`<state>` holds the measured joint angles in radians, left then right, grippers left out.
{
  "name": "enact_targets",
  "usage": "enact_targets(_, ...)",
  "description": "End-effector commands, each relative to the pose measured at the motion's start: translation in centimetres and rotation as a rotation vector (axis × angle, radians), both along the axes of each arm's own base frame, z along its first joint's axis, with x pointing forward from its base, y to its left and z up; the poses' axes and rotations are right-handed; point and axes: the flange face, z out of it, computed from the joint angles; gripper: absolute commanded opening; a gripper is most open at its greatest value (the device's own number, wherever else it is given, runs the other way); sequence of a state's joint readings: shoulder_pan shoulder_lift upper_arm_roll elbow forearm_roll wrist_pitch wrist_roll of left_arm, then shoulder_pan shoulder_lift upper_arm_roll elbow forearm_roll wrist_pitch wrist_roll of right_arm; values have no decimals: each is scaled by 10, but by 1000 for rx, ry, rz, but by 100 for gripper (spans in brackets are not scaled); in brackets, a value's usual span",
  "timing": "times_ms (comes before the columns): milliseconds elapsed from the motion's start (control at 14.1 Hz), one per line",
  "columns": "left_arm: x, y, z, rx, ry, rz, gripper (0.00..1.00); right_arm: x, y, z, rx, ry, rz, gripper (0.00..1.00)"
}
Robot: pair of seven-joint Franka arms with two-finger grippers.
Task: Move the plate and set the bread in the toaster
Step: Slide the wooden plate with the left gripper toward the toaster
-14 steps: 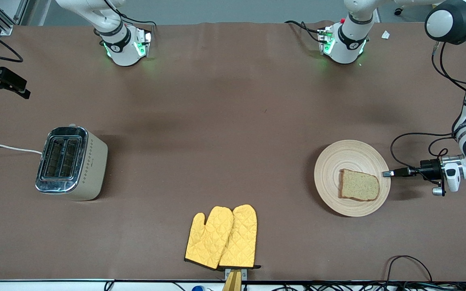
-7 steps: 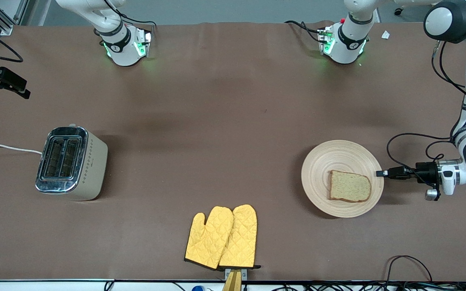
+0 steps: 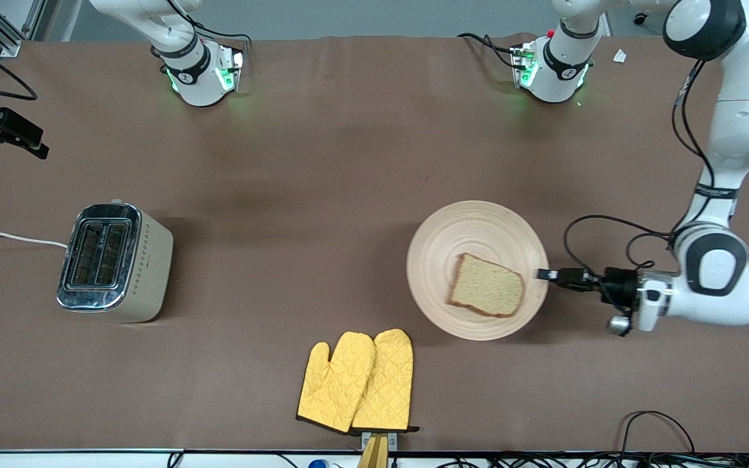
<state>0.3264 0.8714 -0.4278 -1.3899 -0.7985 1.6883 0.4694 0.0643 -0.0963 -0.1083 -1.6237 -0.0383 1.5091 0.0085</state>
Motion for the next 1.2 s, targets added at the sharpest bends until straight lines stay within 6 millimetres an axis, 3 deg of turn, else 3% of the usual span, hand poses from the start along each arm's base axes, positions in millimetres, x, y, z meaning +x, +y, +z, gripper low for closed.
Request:
enact_targets(0,-1,-79,8,-23,2,-14,0,-2,-1,1,13,1,4,100)
enact_targets(283,-24,-190,-18,65,-35,-28,0,-3,0,0,13,3,5,100)
enact_targets(424,-35,-226,-41,87,-45,-9,0,-3,-1,0,13,3,4,100)
enact_targets(707,-61,-282,-89,124,-51,35,0,-3,-1,0,13,3,4,100)
enact_targets(919,-70,-305,-96,170,-101,61,5,-3,-1,0,13,4,4,100)
enact_targets(990,-70,-306,-98,172,-98,64,11,-3,-1,0,13,4,4,100)
enact_targets(1061,-70,-305,-99,176,-97,64,29,-3,-1,0,13,4,4,100)
enact_targets(1131,-67,-299,-98,181,-97,71,61,-2,-2,0,13,6,1,100)
